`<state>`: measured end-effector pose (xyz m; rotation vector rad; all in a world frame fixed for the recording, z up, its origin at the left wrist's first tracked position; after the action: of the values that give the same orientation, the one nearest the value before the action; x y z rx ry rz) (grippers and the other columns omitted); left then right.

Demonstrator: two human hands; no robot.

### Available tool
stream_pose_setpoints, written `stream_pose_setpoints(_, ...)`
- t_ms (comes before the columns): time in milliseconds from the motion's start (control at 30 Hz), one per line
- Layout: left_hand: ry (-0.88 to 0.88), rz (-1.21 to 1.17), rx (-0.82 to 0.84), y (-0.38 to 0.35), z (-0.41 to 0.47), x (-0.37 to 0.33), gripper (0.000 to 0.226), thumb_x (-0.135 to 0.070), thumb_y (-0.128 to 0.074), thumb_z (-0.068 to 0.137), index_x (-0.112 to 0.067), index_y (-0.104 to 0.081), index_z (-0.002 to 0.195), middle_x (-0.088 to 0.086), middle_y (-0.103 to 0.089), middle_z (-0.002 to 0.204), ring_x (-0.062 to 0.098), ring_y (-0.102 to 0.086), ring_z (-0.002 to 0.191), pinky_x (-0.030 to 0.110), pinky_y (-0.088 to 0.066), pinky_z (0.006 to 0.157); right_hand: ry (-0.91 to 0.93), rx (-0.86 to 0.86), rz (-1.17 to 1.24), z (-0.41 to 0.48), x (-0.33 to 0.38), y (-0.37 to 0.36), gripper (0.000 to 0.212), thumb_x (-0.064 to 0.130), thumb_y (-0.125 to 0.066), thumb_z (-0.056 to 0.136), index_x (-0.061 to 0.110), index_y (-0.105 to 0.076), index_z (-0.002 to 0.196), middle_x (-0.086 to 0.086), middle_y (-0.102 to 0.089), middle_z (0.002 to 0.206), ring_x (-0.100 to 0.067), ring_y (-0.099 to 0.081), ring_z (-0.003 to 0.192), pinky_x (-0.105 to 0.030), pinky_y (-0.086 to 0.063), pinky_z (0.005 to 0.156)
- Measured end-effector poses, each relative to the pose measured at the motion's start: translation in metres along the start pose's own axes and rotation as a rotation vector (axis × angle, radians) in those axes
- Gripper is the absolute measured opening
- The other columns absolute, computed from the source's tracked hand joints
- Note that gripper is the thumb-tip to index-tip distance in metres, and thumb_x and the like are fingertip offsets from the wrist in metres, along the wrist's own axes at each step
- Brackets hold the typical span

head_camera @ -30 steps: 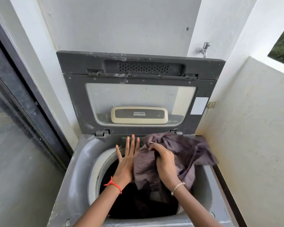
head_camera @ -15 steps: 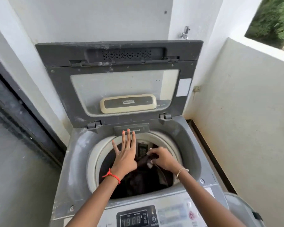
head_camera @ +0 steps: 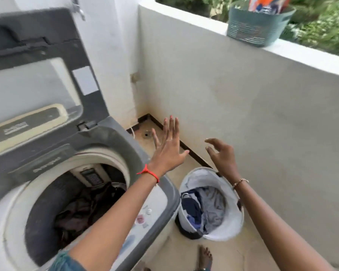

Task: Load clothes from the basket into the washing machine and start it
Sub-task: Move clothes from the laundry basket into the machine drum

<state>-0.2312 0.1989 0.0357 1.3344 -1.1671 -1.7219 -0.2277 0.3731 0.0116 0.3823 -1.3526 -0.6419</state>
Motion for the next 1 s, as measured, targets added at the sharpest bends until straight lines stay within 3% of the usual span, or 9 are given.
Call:
stream_pose_setpoints(67,-0.053,-0.006,0.04,-0.026,0.017,-0.034,0.104,-0.04,-0.057,0.085,-0.014,0.028,0.14,0.004,0.028,0.153,0.013,0.036,0.131,0.05,0.023,0.102,-0.07,-0.003,-0.007,-0.006,-0.038,0.021,0.023,0.002,-0.06,0.081,0.009,-0.067,0.101,-0.007,-0.069,0.103,-0.02,-0.064,0.093,-0.028,-0.048,0.088)
stream_pose_setpoints(200,-0.101,-0.033,0.154,-0.093,0.039,-0.081,0.104,-0.031,-0.057,0.084,-0.016,0.031,0.138,0.003,0.031,0.151,0.014,0.036,0.133,0.052,0.022,0.105,-0.189,0.044,-0.015,-0.014,-0.111,0.047,0.022,0.0,-0.058,0.082,0.002,-0.065,0.102,-0.012,-0.069,0.103,-0.016,-0.062,0.092,-0.009,-0.039,0.081)
stream_pose_setpoints(333,-0.095,-0.012,0.263,-0.174,0.05,-0.095,0.102,-0.021,-0.054,0.081,-0.016,0.029,0.139,0.001,0.034,0.149,0.017,0.033,0.136,0.055,0.016,0.111,-0.296,0.138,-0.024,-0.023,-0.189,0.048,0.026,0.01,-0.057,0.084,0.008,-0.062,0.11,-0.005,-0.067,0.109,-0.016,-0.061,0.102,-0.017,-0.041,0.087)
stream_pose_setpoints(467,-0.063,0.048,0.358,-0.262,0.052,-0.078,0.099,-0.016,-0.049,0.078,-0.016,0.029,0.139,0.003,0.032,0.149,0.021,0.03,0.138,0.053,0.017,0.111,-0.385,0.216,-0.032,-0.034,-0.26,0.017,0.04,0.015,-0.057,0.087,0.009,-0.049,0.125,-0.005,-0.058,0.125,-0.018,-0.053,0.116,-0.01,-0.03,0.09)
stream_pose_setpoints(600,-0.13,0.14,0.396,-0.37,0.049,-0.044,0.105,-0.022,-0.052,0.065,-0.014,0.014,0.146,0.013,0.003,0.155,0.021,0.018,0.142,0.06,0.003,0.108,-0.481,0.304,-0.057,-0.063,-0.343,-0.049,0.06,0.022,-0.055,0.088,0.014,-0.027,0.14,-0.007,-0.043,0.14,-0.024,-0.045,0.124,-0.014,-0.031,0.089)
stream_pose_setpoints(700,-0.226,0.253,0.46,-0.465,0.046,-0.018,0.111,-0.017,-0.062,0.057,-0.009,0.001,0.148,0.015,-0.012,0.154,0.025,0.01,0.143,0.062,-0.006,0.106,-0.544,0.349,-0.047,-0.087,-0.408,-0.108,0.079,0.024,-0.058,0.086,0.02,-0.006,0.145,-0.01,-0.034,0.146,-0.031,-0.042,0.126,-0.029,-0.041,0.095)
stream_pose_setpoints(833,-0.389,0.453,0.514,-0.577,0.051,0.014,0.1,-0.005,-0.053,0.07,-0.007,0.012,0.147,0.013,0.007,0.155,0.029,0.013,0.143,0.061,0.007,0.109,-0.517,0.364,-0.16,-0.106,-0.488,-0.18,0.094,0.022,-0.064,0.081,0.016,0.006,0.143,0.001,0.007,0.152,-0.013,0.005,0.14,-0.039,-0.017,0.116)
stream_pose_setpoints(933,-0.507,0.544,0.608,-0.641,0.064,0.029,0.09,-0.005,-0.042,0.082,-0.007,0.024,0.143,0.014,0.029,0.149,0.029,0.029,0.136,0.059,0.023,0.1,-0.546,0.355,-0.268,-0.117,-0.544,-0.219,0.104,0.029,-0.068,0.078,0.017,0.015,0.14,0.0,0.014,0.149,-0.01,0.014,0.137,-0.038,-0.005,0.117)
stream_pose_setpoints(1000,-0.543,0.566,0.623,-0.672,0.074,0.039,0.091,-0.011,-0.044,0.082,-0.007,0.022,0.144,0.016,0.024,0.153,0.029,0.022,0.141,0.059,0.023,0.098,-0.583,0.341,-0.355,-0.123,-0.577,-0.241,0.109,0.037,-0.069,0.075,0.018,0.019,0.136,-0.009,0.01,0.152,-0.019,0.008,0.141,-0.038,-0.004,0.117)
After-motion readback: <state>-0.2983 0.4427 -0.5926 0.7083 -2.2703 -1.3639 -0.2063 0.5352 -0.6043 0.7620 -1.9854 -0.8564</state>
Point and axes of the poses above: each hand's wrist, its own z-axis towards the middle knuckle, its own y-axis out of the back of the hand, x = y × z, the point moved 4 cm from there along z, towards the middle knuckle
